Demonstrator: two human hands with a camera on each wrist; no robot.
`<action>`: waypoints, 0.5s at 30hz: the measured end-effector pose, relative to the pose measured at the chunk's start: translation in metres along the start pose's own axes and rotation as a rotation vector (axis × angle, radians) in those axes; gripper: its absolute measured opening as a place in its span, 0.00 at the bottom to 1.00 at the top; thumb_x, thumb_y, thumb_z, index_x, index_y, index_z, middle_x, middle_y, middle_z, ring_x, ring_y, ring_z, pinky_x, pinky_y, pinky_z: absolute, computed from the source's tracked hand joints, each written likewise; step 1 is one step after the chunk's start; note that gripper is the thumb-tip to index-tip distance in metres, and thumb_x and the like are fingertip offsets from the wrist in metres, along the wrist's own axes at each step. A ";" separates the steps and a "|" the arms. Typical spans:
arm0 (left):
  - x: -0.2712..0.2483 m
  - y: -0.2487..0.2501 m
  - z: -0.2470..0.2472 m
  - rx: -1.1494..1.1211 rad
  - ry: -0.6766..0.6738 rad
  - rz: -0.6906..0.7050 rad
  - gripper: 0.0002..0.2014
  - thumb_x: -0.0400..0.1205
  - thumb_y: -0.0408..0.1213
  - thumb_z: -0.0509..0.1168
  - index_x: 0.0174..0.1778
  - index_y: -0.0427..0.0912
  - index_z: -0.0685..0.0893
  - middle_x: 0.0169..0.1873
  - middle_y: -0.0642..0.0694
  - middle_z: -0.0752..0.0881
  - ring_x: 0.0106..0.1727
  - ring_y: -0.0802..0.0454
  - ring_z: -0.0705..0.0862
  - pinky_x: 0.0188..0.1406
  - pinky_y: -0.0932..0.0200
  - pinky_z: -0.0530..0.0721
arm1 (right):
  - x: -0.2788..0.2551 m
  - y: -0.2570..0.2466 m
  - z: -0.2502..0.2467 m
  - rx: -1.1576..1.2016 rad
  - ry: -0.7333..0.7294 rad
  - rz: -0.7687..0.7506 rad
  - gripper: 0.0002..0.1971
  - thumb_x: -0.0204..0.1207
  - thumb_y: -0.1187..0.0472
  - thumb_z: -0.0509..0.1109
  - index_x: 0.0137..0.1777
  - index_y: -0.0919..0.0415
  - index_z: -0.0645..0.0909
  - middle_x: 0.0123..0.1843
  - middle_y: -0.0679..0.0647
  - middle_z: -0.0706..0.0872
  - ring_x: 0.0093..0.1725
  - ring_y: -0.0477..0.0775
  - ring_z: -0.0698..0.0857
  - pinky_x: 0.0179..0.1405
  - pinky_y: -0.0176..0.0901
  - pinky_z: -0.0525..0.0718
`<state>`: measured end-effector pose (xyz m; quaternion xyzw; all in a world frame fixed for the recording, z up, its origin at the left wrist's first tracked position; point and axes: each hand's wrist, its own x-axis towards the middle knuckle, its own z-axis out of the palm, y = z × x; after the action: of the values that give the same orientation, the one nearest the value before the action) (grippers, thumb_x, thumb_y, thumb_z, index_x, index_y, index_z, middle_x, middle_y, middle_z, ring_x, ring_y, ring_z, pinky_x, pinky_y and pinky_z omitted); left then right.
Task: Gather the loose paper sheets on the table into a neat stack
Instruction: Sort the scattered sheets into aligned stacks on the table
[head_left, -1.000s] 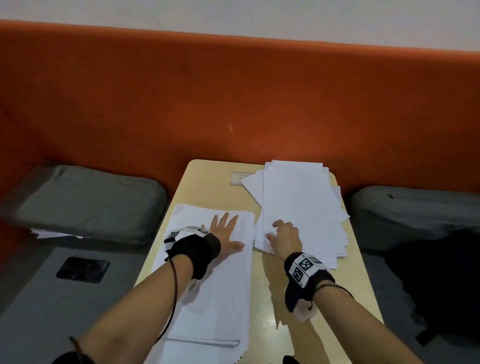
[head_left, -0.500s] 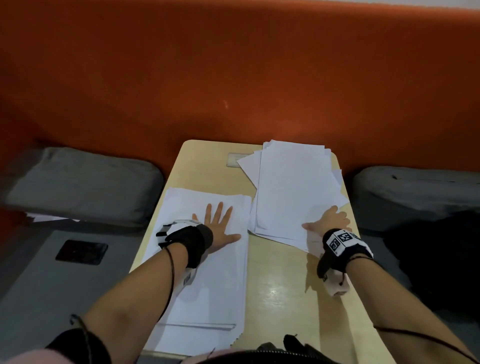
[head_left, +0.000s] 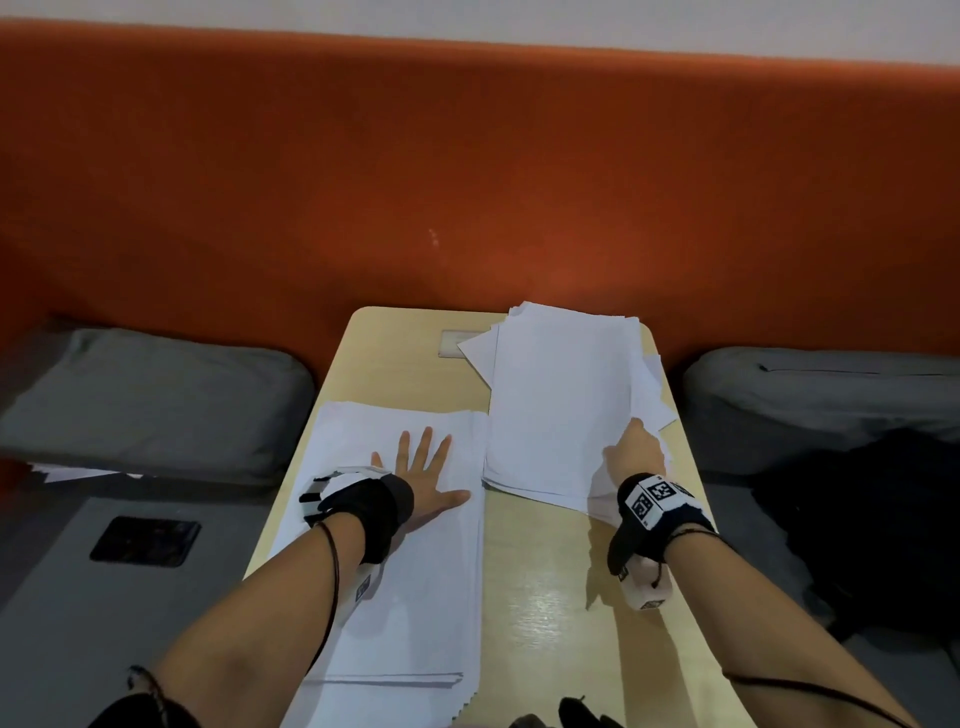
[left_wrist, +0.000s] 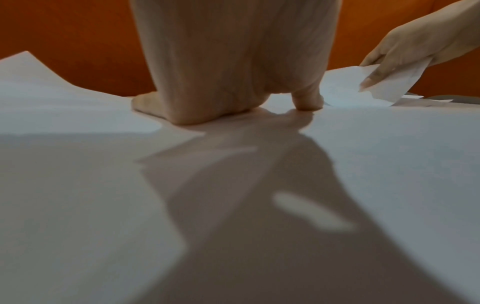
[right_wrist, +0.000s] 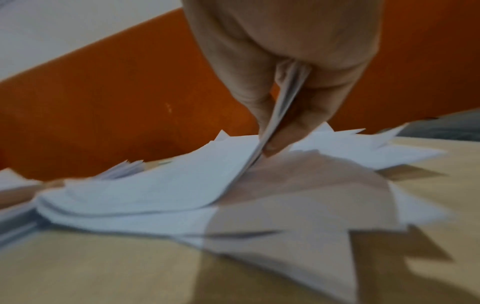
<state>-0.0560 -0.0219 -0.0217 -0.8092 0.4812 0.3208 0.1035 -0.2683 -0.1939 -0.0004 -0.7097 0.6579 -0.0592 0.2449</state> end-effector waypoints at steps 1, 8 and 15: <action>0.001 -0.001 0.000 -0.005 0.002 0.003 0.44 0.78 0.69 0.50 0.79 0.57 0.30 0.79 0.52 0.26 0.80 0.42 0.28 0.74 0.28 0.35 | 0.001 0.002 -0.004 0.087 0.005 -0.003 0.16 0.79 0.70 0.62 0.66 0.70 0.70 0.62 0.69 0.80 0.61 0.70 0.80 0.53 0.52 0.78; -0.005 0.017 -0.019 -0.157 0.062 0.006 0.37 0.83 0.60 0.49 0.82 0.50 0.40 0.82 0.45 0.35 0.82 0.40 0.34 0.78 0.36 0.39 | 0.005 0.012 -0.045 0.596 0.167 -0.140 0.12 0.78 0.72 0.62 0.59 0.68 0.80 0.54 0.66 0.86 0.49 0.59 0.81 0.52 0.49 0.79; -0.022 0.058 -0.098 -1.459 0.137 0.220 0.32 0.83 0.64 0.43 0.75 0.47 0.68 0.76 0.46 0.69 0.73 0.43 0.72 0.73 0.46 0.70 | -0.010 0.006 -0.049 0.892 0.079 -0.289 0.11 0.78 0.73 0.64 0.58 0.67 0.79 0.56 0.61 0.86 0.53 0.58 0.85 0.43 0.37 0.83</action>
<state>-0.0708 -0.0824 0.0761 -0.6378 0.2295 0.5164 -0.5234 -0.2948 -0.1972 0.0424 -0.6165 0.4715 -0.3968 0.4900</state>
